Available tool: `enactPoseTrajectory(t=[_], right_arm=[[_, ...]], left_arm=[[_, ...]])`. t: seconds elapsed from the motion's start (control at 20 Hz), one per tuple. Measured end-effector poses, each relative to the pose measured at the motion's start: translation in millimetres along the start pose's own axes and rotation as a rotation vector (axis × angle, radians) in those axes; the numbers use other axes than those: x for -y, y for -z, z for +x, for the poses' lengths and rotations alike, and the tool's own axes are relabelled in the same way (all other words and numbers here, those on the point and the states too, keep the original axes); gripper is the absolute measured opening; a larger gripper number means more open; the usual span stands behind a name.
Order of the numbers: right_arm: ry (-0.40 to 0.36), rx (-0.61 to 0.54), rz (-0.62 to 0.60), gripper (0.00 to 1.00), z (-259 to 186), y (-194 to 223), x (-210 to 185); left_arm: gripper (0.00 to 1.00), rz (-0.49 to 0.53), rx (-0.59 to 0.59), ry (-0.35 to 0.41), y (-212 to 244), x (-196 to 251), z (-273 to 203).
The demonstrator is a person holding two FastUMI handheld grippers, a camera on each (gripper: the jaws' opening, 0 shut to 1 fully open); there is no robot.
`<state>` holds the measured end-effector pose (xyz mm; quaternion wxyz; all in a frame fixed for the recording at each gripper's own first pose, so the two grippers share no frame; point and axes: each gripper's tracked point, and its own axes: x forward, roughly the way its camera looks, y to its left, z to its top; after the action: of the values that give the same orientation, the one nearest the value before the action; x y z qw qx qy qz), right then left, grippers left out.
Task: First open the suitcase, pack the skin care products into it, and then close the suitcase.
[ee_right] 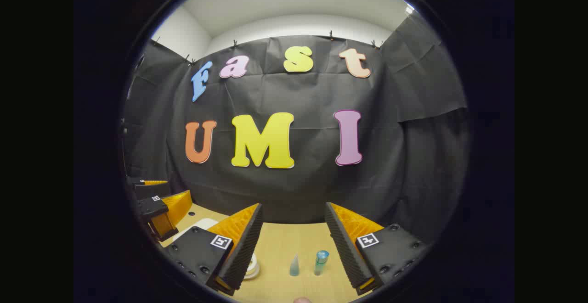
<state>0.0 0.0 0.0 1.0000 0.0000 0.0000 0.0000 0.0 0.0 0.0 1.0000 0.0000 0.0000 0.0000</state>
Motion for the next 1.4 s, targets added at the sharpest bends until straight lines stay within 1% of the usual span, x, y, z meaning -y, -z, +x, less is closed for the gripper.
enactPoseTrajectory(t=[0.15,0.3,0.65,1.0,1.1,1.25,1.35,1.4], right_arm=[[-0.006,-0.015,0.002,0.8,5,4,2],[-0.001,-0.024,0.009,0.8,8,5,9],[0.019,-0.035,0.013,0.8,12,9,24],[0.013,-0.066,0.012,0.8,18,20,32],[0.007,-0.072,0.014,0.8,20,23,35],[0.015,-0.08,-0.009,0.8,22,26,47],[0.034,-0.09,-0.027,0.79,22,29,63],[0.052,-0.096,-0.033,0.8,22,31,73]], left_arm=[[0.99,-0.015,-0.005,-0.011,-1,0,4],[0.99,-0.007,0.001,-0.02,-2,2,7],[0.99,-0.004,-0.008,-0.001,1,16,12],[0.99,-0.003,-0.044,0.008,15,24,17],[0.99,-0.003,-0.062,0.022,21,30,19],[0.99,0.041,-0.099,0.055,35,40,22],[0.99,0.085,-0.136,0.079,48,47,26],[0.99,0.096,-0.15,0.092,53,53,27]])
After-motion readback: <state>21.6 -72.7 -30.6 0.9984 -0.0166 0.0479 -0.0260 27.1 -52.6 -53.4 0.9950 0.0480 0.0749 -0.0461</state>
